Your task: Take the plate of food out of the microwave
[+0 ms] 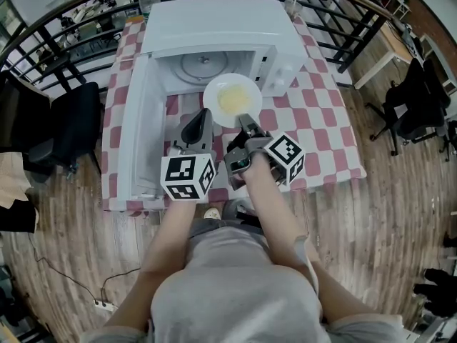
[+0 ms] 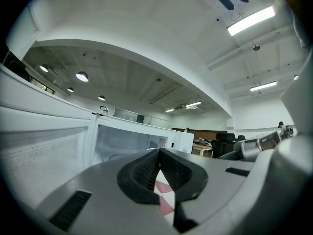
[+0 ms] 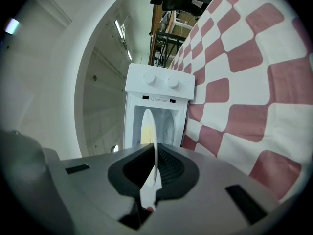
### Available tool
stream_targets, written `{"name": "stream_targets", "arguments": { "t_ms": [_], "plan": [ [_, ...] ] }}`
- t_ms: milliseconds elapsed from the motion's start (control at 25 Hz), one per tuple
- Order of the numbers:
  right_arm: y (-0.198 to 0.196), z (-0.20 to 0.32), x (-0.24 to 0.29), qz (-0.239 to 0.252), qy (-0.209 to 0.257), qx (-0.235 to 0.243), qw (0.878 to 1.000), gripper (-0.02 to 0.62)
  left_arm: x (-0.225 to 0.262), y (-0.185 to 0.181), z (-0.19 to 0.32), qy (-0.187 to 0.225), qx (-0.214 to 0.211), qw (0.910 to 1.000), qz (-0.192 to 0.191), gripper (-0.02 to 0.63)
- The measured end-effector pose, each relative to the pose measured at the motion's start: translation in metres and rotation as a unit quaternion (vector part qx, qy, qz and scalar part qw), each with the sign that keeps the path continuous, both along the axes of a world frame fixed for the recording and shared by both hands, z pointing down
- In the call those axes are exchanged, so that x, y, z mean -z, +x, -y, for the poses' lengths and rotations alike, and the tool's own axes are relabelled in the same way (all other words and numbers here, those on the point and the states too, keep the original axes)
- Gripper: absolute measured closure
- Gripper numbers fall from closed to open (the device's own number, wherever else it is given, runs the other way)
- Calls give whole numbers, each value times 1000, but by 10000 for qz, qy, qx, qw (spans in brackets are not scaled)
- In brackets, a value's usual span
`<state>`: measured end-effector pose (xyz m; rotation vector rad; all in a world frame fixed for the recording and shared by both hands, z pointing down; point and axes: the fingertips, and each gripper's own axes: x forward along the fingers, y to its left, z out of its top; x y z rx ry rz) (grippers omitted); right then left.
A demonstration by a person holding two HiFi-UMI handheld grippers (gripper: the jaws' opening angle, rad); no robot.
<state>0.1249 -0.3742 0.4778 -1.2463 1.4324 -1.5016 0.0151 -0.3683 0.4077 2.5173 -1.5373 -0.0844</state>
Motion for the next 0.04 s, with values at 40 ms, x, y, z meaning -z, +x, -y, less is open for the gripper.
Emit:
{"name": "stream_targets", "arguments": {
  "t_ms": [40],
  "plan": [
    [-1, 0, 0, 7, -1, -2, 10000, 563, 0, 0, -1, 2, 1, 10000, 0, 603]
  ]
}}
